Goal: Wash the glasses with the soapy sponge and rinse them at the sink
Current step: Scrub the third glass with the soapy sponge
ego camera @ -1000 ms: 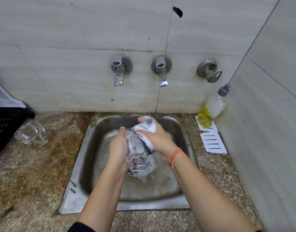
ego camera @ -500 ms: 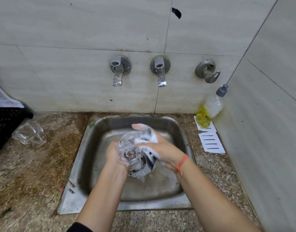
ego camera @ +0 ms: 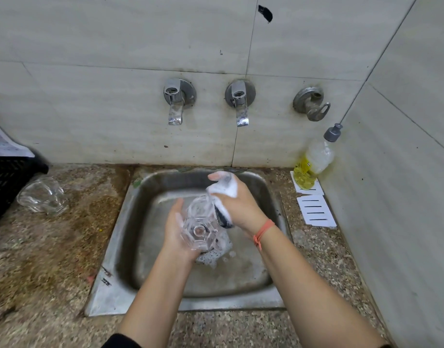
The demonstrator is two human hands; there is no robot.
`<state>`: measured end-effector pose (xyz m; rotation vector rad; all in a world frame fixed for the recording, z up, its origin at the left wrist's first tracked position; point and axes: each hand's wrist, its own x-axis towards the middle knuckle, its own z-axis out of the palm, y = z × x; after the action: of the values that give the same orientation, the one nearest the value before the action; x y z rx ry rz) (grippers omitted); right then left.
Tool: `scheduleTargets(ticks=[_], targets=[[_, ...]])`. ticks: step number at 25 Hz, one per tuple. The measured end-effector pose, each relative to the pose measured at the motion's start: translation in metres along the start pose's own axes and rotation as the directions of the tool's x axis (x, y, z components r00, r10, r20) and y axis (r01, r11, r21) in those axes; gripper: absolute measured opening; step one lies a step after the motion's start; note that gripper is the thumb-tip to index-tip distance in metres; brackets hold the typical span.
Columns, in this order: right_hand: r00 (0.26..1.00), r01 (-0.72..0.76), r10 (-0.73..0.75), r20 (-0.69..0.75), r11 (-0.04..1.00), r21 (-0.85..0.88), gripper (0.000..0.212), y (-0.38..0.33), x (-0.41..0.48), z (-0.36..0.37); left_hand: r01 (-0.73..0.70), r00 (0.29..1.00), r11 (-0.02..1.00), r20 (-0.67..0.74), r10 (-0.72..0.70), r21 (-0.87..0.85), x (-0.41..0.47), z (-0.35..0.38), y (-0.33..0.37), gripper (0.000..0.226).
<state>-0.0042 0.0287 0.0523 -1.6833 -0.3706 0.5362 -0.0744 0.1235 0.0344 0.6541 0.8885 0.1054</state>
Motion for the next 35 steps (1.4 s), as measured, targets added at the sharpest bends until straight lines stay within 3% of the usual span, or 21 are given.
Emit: scheduleTargets(ticks=[2, 4, 6, 7, 11, 16, 20, 24, 26, 29, 32, 35], targets=[[1.000, -0.003, 0.004, 0.019, 0.998, -0.057, 0.037, -0.007, 0.002, -0.002, 0.029, 0.996, 0.997, 0.078, -0.035, 0.070, -0.001, 0.004, 0.008, 0.050], [0.976, -0.042, 0.030, 0.214, 0.998, 0.054, 0.048, -0.009, -0.006, -0.007, 0.032, 0.997, 0.995, 0.066, -0.038, 0.097, 0.001, 0.006, 0.016, 0.052], [0.903, -0.069, 0.024, 0.430, 0.994, 0.089, 0.060, -0.005, -0.019, -0.011, 0.053, 0.998, 0.994, 0.010, -0.055, 0.096, -0.005, 0.007, 0.022, 0.053], [0.891, -0.056, 0.011, 0.454, 0.995, 0.087, 0.064, -0.001, -0.023, -0.013, 0.077, 0.997, 0.995, -0.006, -0.077, 0.066, -0.008, 0.007, 0.023, 0.050], [0.986, -0.061, 0.045, 0.159, 0.994, 0.095, 0.061, 0.009, -0.012, -0.011, 0.065, 0.995, 0.996, -0.068, -0.069, -0.053, -0.021, 0.008, 0.005, 0.032], [0.941, -0.078, 0.034, 0.337, 0.990, 0.118, 0.063, 0.005, -0.020, -0.005, 0.099, 0.995, 0.947, 0.013, -0.100, -0.305, -0.018, 0.012, 0.013, 0.043], [0.994, -0.055, 0.034, 0.103, 0.976, 0.210, 0.049, 0.000, -0.011, -0.002, 0.101, 0.995, 0.913, 0.032, -0.096, -0.395, -0.016, 0.014, 0.007, 0.040], [0.949, -0.085, 0.017, 0.313, 0.975, 0.203, 0.060, -0.003, -0.019, 0.001, 0.078, 0.995, 0.897, -0.019, -0.095, -0.435, -0.010, 0.012, 0.010, 0.048], [0.953, -0.093, 0.027, 0.300, 0.974, 0.206, 0.058, -0.002, -0.019, 0.000, 0.031, 0.998, 0.958, -0.037, -0.044, -0.285, -0.007, 0.002, 0.007, 0.041], [0.995, -0.032, 0.015, 0.101, 0.986, 0.162, 0.045, 0.002, -0.009, -0.001, -0.026, 0.999, 0.993, 0.047, 0.021, 0.117, -0.005, -0.004, 0.003, 0.028], [0.999, 0.013, -0.013, 0.030, 1.000, 0.019, 0.040, 0.001, 0.004, 0.005, -0.074, 0.996, 0.975, 0.061, 0.062, 0.208, -0.004, 0.004, 0.013, 0.028], [0.992, 0.014, -0.011, 0.125, 1.000, -0.022, 0.053, -0.001, 0.001, 0.009, -0.103, 0.994, 0.967, -0.015, 0.109, 0.232, 0.006, -0.001, 0.020, 0.034]])
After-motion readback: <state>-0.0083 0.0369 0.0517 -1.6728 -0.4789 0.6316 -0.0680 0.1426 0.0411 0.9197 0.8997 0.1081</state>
